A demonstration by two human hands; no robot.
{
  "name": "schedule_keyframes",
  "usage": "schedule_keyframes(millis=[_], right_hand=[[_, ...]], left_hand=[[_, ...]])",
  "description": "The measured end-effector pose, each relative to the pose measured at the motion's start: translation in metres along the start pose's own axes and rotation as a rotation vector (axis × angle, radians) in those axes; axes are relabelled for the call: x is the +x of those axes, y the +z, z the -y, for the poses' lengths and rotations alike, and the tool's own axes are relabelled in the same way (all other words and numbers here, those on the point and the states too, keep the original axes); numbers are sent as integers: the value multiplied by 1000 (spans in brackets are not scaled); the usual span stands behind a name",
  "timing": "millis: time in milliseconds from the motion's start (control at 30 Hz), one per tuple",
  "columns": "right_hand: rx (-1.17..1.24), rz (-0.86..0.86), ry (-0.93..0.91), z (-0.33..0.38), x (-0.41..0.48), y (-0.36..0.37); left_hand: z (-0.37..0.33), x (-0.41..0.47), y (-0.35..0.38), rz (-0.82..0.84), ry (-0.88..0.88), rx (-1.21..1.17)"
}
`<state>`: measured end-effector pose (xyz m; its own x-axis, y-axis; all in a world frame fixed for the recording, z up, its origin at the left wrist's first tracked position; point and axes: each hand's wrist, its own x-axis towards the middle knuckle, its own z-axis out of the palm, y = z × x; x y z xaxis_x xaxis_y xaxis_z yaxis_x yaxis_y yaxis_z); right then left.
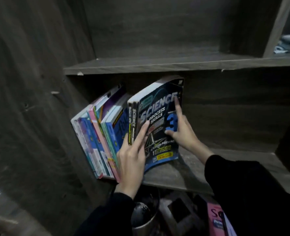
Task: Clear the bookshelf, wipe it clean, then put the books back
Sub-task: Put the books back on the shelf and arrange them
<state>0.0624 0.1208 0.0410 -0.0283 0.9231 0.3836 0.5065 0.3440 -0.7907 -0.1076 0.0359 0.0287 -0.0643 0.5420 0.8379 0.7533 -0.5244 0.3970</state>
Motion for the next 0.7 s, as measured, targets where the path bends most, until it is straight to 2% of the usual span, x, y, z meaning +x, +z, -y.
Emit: schedule_keyframes(millis=[100, 267, 467, 600, 700], right_hand=[[-51, -18, -105, -3, 27, 25], [-65, 75, -188, -10, 55, 60], [-13, 109, -135, -33, 68, 87], [26, 149, 13, -61, 52, 113], [147, 142, 152, -71, 28, 144]], left_hand=[[18, -5, 22, -123, -87, 1], [38, -20, 35, -94, -217, -34], [49, -26, 50, -64, -122, 31], [57, -36, 58, -120, 108, 246], [62, -47, 64, -128, 85, 375]])
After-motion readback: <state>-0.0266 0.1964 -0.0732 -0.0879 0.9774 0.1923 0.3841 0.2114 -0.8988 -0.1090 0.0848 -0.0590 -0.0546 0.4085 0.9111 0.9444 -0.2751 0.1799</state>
